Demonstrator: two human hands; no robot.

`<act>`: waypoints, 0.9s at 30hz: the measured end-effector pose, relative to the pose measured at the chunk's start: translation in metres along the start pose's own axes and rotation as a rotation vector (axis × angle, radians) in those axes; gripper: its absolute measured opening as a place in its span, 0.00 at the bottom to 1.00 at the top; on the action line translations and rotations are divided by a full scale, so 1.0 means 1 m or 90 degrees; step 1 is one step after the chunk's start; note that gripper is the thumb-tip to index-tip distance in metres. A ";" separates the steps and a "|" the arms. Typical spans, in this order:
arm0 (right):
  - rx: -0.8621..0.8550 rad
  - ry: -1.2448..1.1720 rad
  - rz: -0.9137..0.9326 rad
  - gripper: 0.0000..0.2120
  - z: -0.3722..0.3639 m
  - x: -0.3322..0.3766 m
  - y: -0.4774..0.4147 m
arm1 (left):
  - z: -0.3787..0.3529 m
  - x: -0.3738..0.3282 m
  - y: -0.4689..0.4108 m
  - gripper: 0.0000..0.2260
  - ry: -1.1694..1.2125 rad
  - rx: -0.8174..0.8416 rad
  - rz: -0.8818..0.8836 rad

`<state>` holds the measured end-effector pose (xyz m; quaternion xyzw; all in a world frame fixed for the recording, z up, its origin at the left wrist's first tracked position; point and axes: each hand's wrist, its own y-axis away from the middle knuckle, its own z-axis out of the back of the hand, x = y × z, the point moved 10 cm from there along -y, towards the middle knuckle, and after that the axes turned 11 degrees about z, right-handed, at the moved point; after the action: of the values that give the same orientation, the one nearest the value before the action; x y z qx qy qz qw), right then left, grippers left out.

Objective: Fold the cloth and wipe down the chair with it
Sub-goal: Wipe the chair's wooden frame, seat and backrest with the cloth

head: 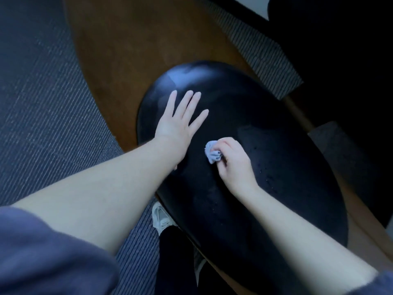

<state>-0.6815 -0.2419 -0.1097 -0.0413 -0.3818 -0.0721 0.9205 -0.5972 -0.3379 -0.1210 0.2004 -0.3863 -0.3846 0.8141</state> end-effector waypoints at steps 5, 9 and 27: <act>-0.266 0.030 -0.363 0.09 0.061 -0.098 -0.010 | -0.011 0.000 -0.007 0.70 0.007 0.086 0.005; -0.087 -0.005 -0.117 0.12 0.018 -0.042 -0.012 | -0.016 -0.001 -0.013 0.61 0.020 0.146 0.010; -0.281 0.036 -0.444 0.17 0.100 -0.146 -0.022 | -0.027 0.002 -0.011 0.72 0.025 0.307 -0.014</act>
<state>-0.8563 -0.2355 -0.1422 -0.1041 -0.3226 -0.4608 0.8203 -0.5802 -0.3459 -0.1440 0.4005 -0.4485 -0.2861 0.7461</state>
